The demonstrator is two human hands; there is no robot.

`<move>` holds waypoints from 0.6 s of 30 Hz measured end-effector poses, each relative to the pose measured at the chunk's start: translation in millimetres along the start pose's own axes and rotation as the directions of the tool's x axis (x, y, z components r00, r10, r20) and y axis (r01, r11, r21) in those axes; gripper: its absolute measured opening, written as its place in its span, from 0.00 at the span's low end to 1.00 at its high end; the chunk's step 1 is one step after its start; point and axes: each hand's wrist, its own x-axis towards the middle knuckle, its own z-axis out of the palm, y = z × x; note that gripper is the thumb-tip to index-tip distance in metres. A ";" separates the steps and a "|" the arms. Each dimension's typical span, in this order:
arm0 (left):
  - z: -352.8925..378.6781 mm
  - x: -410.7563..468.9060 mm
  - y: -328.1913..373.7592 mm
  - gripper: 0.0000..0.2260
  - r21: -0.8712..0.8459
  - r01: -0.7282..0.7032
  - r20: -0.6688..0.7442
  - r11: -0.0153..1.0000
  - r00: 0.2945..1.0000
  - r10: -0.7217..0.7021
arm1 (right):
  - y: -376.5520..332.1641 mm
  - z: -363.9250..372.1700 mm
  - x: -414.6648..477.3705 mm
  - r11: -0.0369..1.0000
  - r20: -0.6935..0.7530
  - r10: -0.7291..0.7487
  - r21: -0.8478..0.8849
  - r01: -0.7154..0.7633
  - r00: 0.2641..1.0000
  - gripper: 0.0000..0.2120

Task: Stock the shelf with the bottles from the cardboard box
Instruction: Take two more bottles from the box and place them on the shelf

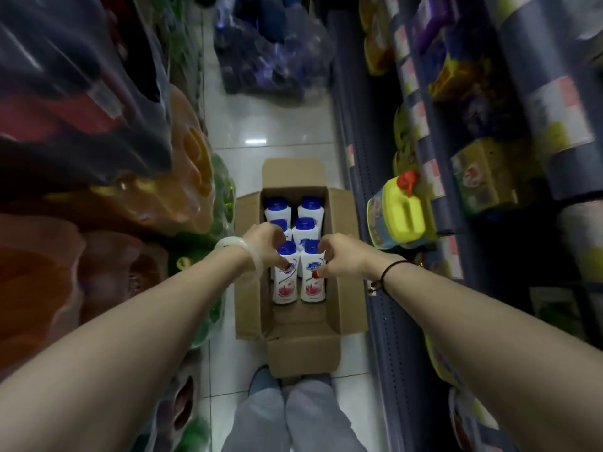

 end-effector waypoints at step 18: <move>102.8 170.0 -82.3 0.33 0.101 0.075 0.086 0.992 0.993 -0.084 | 71.6 70.1 178.8 0.993 -0.015 0.017 -0.119 -0.019 1.000 0.27</move>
